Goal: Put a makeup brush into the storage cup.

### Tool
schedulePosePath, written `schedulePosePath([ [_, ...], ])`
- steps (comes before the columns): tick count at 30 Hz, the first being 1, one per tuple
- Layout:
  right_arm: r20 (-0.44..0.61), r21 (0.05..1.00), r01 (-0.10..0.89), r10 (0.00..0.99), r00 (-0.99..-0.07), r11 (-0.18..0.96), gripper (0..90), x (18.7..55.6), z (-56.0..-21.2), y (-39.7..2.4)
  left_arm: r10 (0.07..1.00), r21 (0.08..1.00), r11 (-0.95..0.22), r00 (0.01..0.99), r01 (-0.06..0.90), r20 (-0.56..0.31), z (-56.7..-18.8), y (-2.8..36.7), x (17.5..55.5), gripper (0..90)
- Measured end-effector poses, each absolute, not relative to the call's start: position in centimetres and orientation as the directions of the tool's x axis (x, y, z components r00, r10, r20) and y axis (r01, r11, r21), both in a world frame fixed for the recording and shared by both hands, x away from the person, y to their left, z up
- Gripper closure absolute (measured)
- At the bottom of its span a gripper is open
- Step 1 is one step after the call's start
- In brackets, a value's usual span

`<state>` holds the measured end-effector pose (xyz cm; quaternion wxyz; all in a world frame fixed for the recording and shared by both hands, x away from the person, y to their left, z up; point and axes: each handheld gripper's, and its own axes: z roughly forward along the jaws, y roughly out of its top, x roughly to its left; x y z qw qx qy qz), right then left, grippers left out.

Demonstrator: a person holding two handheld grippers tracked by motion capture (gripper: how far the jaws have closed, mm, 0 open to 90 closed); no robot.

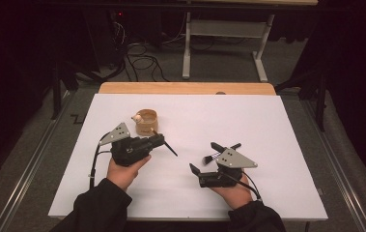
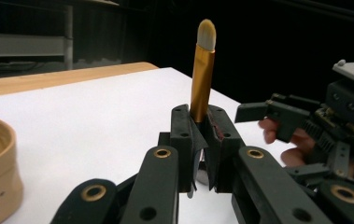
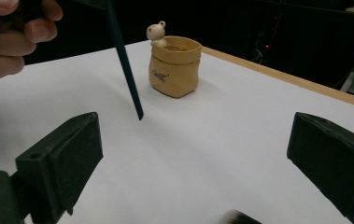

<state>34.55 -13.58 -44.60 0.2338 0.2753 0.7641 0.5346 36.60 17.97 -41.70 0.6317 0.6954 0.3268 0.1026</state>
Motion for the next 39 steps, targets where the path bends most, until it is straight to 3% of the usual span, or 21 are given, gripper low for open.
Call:
schedulePosePath([
  [21, -0.046, 0.959, 0.179, 0.742, -0.669, 0.221, 0.4, 35.3, -42.9, -17.8, 0.677, 0.954, -0.041, 0.711, 0.296, -0.191, -41.2, 19.5, 36.7, 83.0],
  [39, -0.029, 0.964, 0.188, 0.776, -0.63, 0.188, 0.4, 35.3, -42.7, -20.7, 0.768, 0.956, -0.018, 0.616, 0.294, -0.175, -40.7, 22.4, 37.1, 83.0],
])
